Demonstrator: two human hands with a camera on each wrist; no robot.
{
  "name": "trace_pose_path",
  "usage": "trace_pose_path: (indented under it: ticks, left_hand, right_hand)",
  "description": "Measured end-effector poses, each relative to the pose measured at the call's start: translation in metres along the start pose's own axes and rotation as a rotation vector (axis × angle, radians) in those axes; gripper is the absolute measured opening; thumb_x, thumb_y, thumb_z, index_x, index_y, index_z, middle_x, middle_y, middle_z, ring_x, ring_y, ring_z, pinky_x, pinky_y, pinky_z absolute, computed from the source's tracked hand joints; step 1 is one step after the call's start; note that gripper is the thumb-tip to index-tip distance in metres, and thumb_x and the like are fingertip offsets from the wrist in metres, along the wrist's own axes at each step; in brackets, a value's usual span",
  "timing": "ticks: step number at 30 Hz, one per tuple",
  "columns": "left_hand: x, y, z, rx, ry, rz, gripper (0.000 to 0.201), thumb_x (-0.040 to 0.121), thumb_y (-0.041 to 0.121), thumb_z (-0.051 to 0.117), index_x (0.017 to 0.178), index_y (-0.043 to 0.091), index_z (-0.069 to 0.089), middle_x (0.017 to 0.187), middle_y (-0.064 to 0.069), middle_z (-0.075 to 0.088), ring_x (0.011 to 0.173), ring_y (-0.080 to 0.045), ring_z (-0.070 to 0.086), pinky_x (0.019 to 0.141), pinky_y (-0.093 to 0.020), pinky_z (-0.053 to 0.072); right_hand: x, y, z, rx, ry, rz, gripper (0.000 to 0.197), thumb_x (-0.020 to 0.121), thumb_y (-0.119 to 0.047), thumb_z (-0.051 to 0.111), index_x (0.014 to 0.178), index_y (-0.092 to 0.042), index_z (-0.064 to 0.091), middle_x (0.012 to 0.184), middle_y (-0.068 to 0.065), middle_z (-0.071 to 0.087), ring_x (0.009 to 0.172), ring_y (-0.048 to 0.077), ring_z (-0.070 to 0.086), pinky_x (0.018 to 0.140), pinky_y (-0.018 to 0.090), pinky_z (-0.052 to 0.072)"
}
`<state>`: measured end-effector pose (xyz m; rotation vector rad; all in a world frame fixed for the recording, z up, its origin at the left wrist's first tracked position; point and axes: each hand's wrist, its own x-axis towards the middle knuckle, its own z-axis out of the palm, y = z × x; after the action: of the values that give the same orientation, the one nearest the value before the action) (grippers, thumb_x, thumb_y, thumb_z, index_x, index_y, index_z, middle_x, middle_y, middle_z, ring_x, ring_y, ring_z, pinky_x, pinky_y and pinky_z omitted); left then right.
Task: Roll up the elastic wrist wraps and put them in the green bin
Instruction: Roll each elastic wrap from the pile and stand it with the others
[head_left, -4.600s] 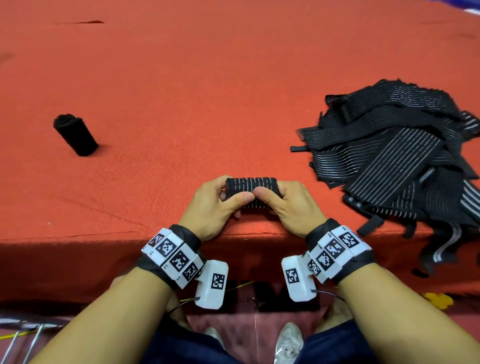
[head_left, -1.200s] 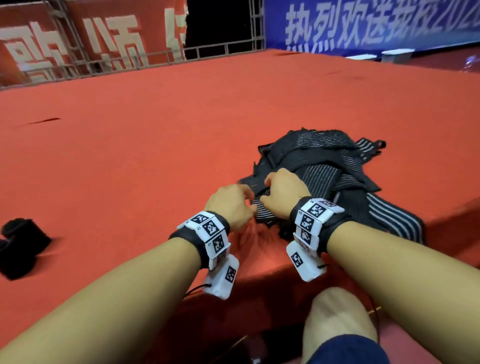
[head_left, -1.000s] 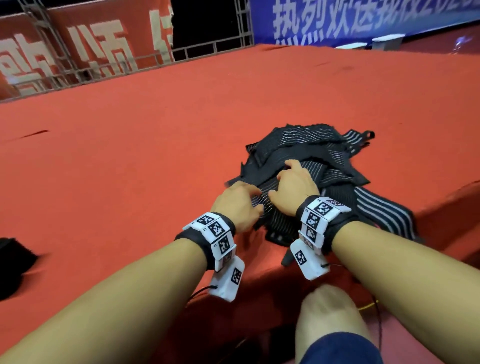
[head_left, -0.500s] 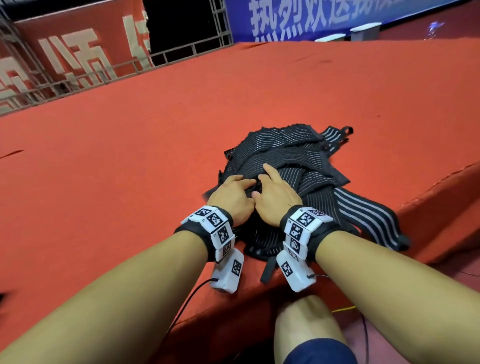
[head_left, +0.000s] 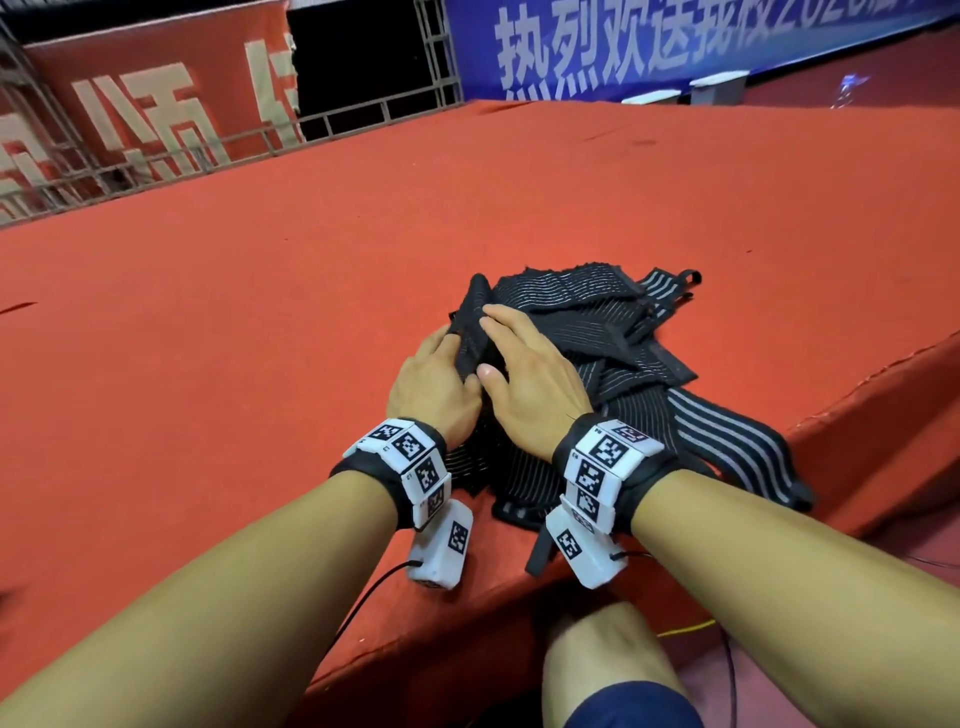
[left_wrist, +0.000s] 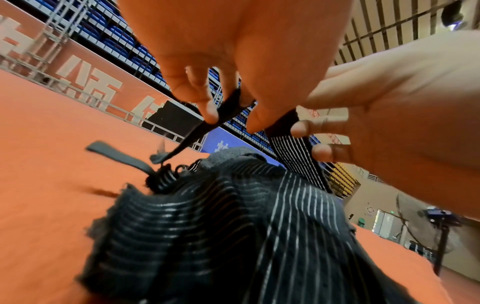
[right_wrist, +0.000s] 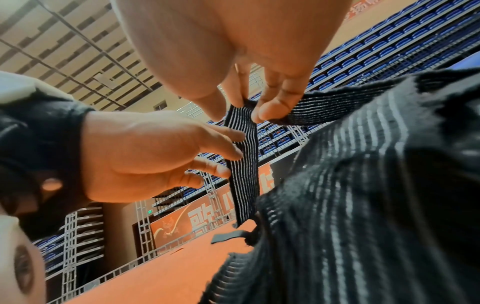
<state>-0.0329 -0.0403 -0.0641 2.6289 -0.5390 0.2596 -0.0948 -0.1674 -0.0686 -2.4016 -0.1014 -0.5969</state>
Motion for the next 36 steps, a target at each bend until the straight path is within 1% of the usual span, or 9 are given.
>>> trace_pose_path:
  ticks: [5, 9, 11, 16, 20, 23, 29, 33, 36]
  left_hand:
    - [-0.016, -0.01, -0.029, -0.072, 0.284, -0.014, 0.034, 0.092, 0.023, 0.06, 0.126, 0.02, 0.065, 0.122, -0.001, 0.068, 0.111, -0.031, 0.051, 0.09, -0.041, 0.043]
    - [-0.032, -0.022, -0.055, -0.137, 0.42, 0.012, 0.035, 0.084, 0.015, 0.065, 0.119, 0.021, 0.068, 0.113, 0.001, 0.071, 0.11, -0.031, 0.052, 0.096, -0.045, 0.042]
    - [-0.04, -0.028, -0.069, -0.171, 0.416, 0.01, 0.04, 0.082, 0.013, 0.062, 0.12, 0.022, 0.066, 0.116, 0.002, 0.07, 0.113, -0.03, 0.054, 0.099, -0.046, 0.043]
    - [-0.059, -0.05, -0.099, -0.344, 0.433, 0.042, 0.04, 0.08, 0.003, 0.063, 0.117, 0.018, 0.065, 0.113, 0.002, 0.07, 0.105, -0.021, 0.064, 0.096, -0.036, 0.049]
    - [-0.076, -0.07, -0.122, -0.496, 0.479, -0.056, 0.039, 0.077, -0.002, 0.062, 0.104, 0.026, 0.061, 0.096, 0.011, 0.066, 0.089, -0.014, 0.063, 0.087, -0.034, 0.054]
    - [-0.089, -0.089, -0.135, -0.584, 0.492, -0.122, 0.041, 0.074, -0.001, 0.062, 0.1, 0.03, 0.061, 0.096, 0.013, 0.067, 0.092, -0.016, 0.066, 0.089, -0.041, 0.056]
    - [-0.105, -0.131, -0.141, -0.627, 0.489, -0.332, 0.031, 0.065, 0.016, 0.062, 0.085, 0.04, 0.058, 0.094, 0.003, 0.07, 0.089, -0.028, 0.069, 0.078, -0.053, 0.058]
    - [-0.111, -0.146, -0.138, -0.572, 0.459, -0.355, 0.03, 0.073, 0.011, 0.072, 0.08, 0.038, 0.061, 0.093, 0.008, 0.069, 0.092, -0.025, 0.069, 0.084, -0.048, 0.057]
    - [-0.118, -0.144, -0.138, -0.421, 0.305, -0.335, 0.033, 0.074, 0.013, 0.077, 0.089, 0.039, 0.063, 0.122, -0.002, 0.065, 0.116, -0.024, 0.064, 0.097, -0.041, 0.053]
  right_hand:
    - [0.001, -0.024, 0.005, 0.051, 0.04, -0.08, 0.053, 0.094, -0.02, 0.06, 0.145, -0.016, 0.048, 0.154, -0.013, 0.037, 0.129, 0.02, 0.048, 0.106, 0.041, 0.044]
    - [0.001, -0.047, 0.011, 0.101, 0.115, -0.14, 0.045, 0.085, -0.007, 0.064, 0.128, -0.019, 0.059, 0.133, -0.008, 0.053, 0.095, 0.009, 0.052, 0.09, 0.04, 0.051]
    - [0.001, -0.059, 0.013, 0.133, 0.138, -0.108, 0.043, 0.083, -0.005, 0.063, 0.123, -0.02, 0.059, 0.123, -0.006, 0.054, 0.088, 0.008, 0.05, 0.084, 0.04, 0.052]
    - [0.0, -0.081, 0.022, -0.038, 0.012, 0.064, 0.042, 0.085, -0.014, 0.066, 0.124, -0.02, 0.051, 0.127, 0.002, 0.049, 0.11, 0.03, 0.056, 0.082, 0.034, 0.043]
    - [0.002, -0.086, 0.038, -0.148, -0.135, 0.203, 0.02, 0.089, -0.02, 0.065, 0.108, -0.022, 0.065, 0.122, 0.007, 0.054, 0.11, 0.035, 0.057, 0.081, 0.035, 0.042]
    - [0.002, -0.094, 0.05, -0.061, -0.179, 0.242, 0.01, 0.094, -0.024, 0.06, 0.101, -0.019, 0.064, 0.108, 0.015, 0.067, 0.099, 0.038, 0.062, 0.079, 0.039, 0.048]
    - [0.002, -0.124, 0.067, 0.171, -0.113, 0.231, 0.013, 0.101, -0.029, 0.049, 0.099, -0.015, 0.05, 0.092, 0.011, 0.06, 0.07, 0.033, 0.062, 0.063, 0.043, 0.054]
    - [-0.001, -0.144, 0.07, 0.277, -0.073, 0.182, 0.014, 0.099, -0.026, 0.058, 0.1, -0.013, 0.053, 0.085, 0.014, 0.068, 0.042, 0.015, 0.064, 0.04, 0.017, 0.045]
    - [-0.002, -0.155, 0.081, 0.308, -0.086, 0.18, 0.023, 0.087, -0.034, 0.068, 0.095, -0.029, 0.046, 0.083, 0.005, 0.07, 0.067, 0.028, 0.071, 0.064, 0.037, 0.059]
